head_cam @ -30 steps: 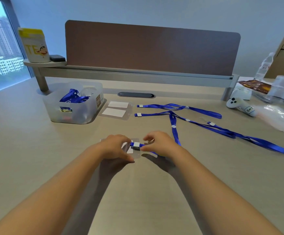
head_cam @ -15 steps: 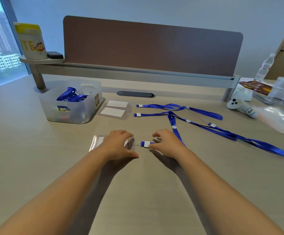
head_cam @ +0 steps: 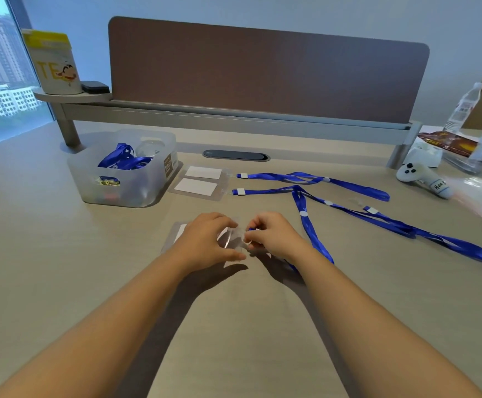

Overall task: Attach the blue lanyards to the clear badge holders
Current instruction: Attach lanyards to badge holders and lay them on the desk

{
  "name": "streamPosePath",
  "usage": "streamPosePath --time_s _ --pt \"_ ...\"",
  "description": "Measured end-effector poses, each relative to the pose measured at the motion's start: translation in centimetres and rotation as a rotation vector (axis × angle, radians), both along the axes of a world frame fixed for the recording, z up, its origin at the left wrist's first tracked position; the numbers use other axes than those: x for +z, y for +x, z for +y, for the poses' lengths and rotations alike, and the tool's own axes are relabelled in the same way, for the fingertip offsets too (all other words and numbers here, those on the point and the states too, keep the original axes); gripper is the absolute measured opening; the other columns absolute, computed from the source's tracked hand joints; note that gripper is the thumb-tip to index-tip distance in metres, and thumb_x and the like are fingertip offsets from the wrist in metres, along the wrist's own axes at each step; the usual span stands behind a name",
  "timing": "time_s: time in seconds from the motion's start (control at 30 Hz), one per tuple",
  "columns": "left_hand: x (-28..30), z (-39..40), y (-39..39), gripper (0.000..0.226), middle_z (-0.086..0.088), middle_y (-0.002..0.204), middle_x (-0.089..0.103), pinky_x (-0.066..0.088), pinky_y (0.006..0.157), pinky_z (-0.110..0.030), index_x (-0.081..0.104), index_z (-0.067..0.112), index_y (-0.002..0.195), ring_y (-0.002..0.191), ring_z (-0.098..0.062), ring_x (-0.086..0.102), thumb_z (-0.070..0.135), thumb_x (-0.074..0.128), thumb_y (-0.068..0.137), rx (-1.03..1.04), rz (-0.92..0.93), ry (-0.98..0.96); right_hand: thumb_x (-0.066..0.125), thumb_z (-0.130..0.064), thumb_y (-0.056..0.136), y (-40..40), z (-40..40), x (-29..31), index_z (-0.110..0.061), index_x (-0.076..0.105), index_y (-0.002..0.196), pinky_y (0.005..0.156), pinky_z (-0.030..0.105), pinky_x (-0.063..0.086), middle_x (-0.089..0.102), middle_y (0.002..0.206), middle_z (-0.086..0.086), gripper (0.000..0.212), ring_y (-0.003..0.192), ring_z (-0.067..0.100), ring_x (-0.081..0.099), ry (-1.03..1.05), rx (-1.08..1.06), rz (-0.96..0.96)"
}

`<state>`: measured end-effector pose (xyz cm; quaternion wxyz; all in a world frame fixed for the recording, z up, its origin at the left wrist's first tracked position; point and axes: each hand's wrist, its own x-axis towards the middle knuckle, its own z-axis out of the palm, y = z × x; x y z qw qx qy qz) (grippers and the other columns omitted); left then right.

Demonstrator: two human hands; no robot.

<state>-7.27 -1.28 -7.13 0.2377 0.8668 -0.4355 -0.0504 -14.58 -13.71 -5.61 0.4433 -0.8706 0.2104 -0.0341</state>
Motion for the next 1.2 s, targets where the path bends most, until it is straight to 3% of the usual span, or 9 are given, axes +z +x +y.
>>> streamPosePath --time_s 0.07,0.17,0.27,0.33,0.47,0.63,0.77,0.87,1.2 --pt "0.5 0.0 -0.3 0.052 -0.004 0.131 0.049 0.037 0.099 -0.034 0.047 0.019 0.120 0.118 -0.020 0.042 0.033 0.067 0.074 0.001 -0.011 -0.015 0.052 -0.006 0.089 -0.2 -0.2 0.6 -0.005 0.053 0.108 0.059 0.017 0.046 0.062 0.097 0.016 0.020 0.065 0.009 0.053 0.095 -0.020 -0.053" --pt "1.5 0.0 -0.5 0.029 -0.010 0.122 0.058 0.041 0.094 -0.033 0.055 0.013 0.112 0.108 -0.023 0.050 0.017 0.057 0.083 0.039 -0.035 -0.075 0.056 -0.005 0.086 -0.5 -0.2 1.4 -0.005 0.052 0.117 0.061 0.016 0.044 0.061 0.104 0.014 0.031 0.076 0.012 0.054 0.047 0.007 -0.110" --pt "2.8 0.2 -0.3 0.020 -0.011 0.113 0.063 0.044 0.088 -0.034 0.060 0.011 0.103 0.101 -0.025 0.054 0.013 0.051 0.086 0.059 -0.077 -0.112 0.060 -0.006 0.084 -0.9 0.0 1.9 -0.007 0.058 0.116 0.083 0.023 0.046 0.058 0.122 0.013 0.032 0.107 0.021 0.055 -0.077 0.017 -0.107" --pt "3.6 0.2 -0.1 0.020 -0.011 0.112 0.064 0.044 0.088 -0.033 0.060 0.011 0.103 0.102 -0.025 0.055 0.014 0.050 0.087 0.052 -0.119 -0.104 0.058 -0.009 0.086 -1.1 0.2 2.3 -0.007 0.060 0.115 0.094 0.030 0.045 0.061 0.123 0.012 0.029 0.115 0.022 0.054 -0.133 0.005 -0.131" --pt "5.2 0.0 -0.5 0.024 -0.013 0.117 0.062 0.043 0.095 -0.035 0.058 0.010 0.108 0.106 -0.027 0.054 0.015 0.052 0.085 0.088 -0.121 -0.181 0.051 -0.013 0.090 -1.3 0.7 3.7 -0.004 0.064 0.111 0.081 0.025 0.045 0.066 0.112 0.011 0.025 0.092 0.016 0.057 -0.181 -0.016 -0.215" --pt "5.6 -0.1 -1.6 0.042 -0.011 0.127 0.054 0.038 0.101 -0.039 0.049 0.012 0.118 0.117 -0.025 0.047 0.025 0.060 0.080 0.113 -0.175 -0.319 0.049 -0.014 0.091 -1.6 0.8 4.5 0.001 0.063 0.103 0.061 0.017 0.043 0.057 0.071 -0.004 0.024 0.062 0.007 0.052 -0.051 -0.040 -0.226" --pt "5.3 -0.1 -2.3 0.047 -0.012 0.125 0.053 0.038 0.099 -0.035 0.051 0.010 0.114 0.115 -0.025 0.045 0.031 0.065 0.074 0.109 -0.236 -0.342 0.051 -0.013 0.090 -2.1 0.9 4.6 0.002 0.063 0.097 0.053 0.014 0.043 0.056 0.066 -0.002 0.020 0.057 0.007 0.051 0.089 -0.066 -0.233" --pt "5.3 -0.1 -2.6 0.051 -0.011 0.128 0.051 0.036 0.101 -0.037 0.052 0.011 0.115 0.118 -0.026 0.044 0.035 0.066 0.072 0.089 -0.245 -0.337 0.052 -0.013 0.090 -2.3 1.0 4.7 -0.008 0.061 0.076 0.044 0.010 0.045 0.056 0.063 0.000 0.017 0.053 0.008 0.051 0.187 -0.057 -0.246" --pt "6.6 -0.4 -2.3 0.030 -0.013 0.129 0.052 0.041 0.096 -0.032 0.058 0.006 0.099 0.115 -0.028 0.048 0.023 0.064 0.075 0.069 -0.218 -0.360 0.051 -0.013 0.090 -2.5 0.8 5.2 -0.017 0.062 0.070 0.059 0.019 0.041 0.058 0.068 -0.001 0.023 0.059 0.010 0.048 0.354 -0.040 -0.246"
